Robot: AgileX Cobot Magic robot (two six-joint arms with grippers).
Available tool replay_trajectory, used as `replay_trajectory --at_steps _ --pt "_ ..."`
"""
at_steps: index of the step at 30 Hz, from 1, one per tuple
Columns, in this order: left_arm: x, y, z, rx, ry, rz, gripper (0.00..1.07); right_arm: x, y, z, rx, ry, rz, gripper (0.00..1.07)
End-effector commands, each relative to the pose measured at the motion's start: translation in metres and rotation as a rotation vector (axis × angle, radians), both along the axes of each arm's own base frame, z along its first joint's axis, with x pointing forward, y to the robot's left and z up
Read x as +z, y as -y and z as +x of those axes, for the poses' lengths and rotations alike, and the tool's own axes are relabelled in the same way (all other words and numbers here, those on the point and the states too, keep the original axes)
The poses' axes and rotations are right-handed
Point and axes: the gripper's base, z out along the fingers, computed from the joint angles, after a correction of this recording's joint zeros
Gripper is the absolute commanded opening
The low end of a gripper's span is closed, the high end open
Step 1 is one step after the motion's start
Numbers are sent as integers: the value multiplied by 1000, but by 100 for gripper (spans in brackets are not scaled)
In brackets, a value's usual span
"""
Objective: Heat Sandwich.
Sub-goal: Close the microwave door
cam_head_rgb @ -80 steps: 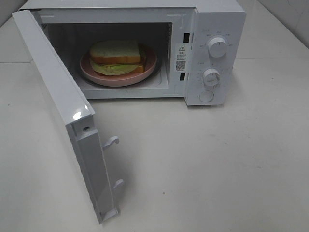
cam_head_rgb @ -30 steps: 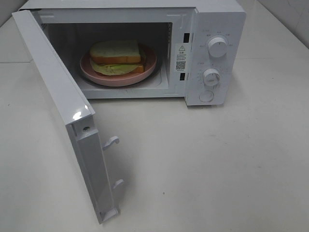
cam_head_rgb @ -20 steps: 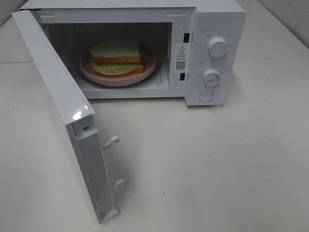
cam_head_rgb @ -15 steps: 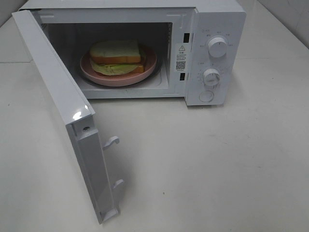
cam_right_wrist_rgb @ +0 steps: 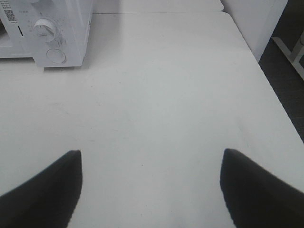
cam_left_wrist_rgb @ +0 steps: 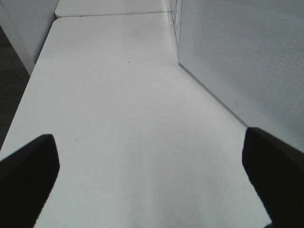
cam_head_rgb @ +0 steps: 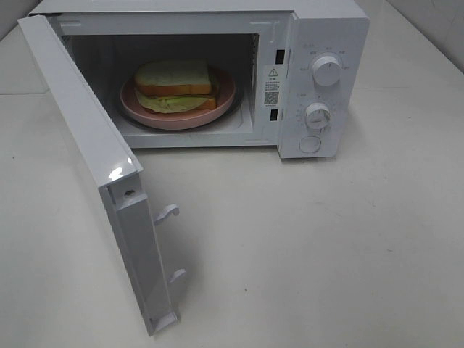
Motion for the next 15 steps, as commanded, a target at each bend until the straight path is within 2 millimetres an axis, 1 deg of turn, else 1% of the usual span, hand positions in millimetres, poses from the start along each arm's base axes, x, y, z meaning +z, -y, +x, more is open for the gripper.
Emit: replay_trajectory --at_steps 1,2,4,5,7,8,9,10,11,12,13,14,15 --pt "13 0 2 6 70 -12 104 -1 0 -4 0 28 -5 76" --pt "15 0 4 6 70 -11 103 -1 0 -4 0 28 -5 76" --pt "18 0 13 6 59 -11 98 -1 0 -4 0 28 -5 76" --pt "18 0 13 6 59 -11 98 -1 0 -4 0 28 -5 76" --pt "19 0 20 6 45 -11 90 -1 0 -4 0 28 -5 76" --pt "20 0 26 7 33 -11 80 -1 0 -4 0 28 -5 76" --pt "21 0 30 7 23 -11 75 -1 0 -4 0 28 -5 76" --pt "21 0 30 7 23 -11 75 -1 0 -4 0 28 -5 76" --pt "21 0 33 7 20 -10 68 -1 0 -4 0 28 -5 76" --pt "22 0 39 6 6 -8 56 -1 0 -4 0 28 -5 76" --pt "22 0 43 6 -3 -8 50 -1 0 -4 0 28 -5 76" --pt "21 0 47 6 -14 -8 46 -1 0 -4 0 28 -5 76" --pt "21 0 47 6 -14 -8 46 -1 0 -4 0 28 -5 76"
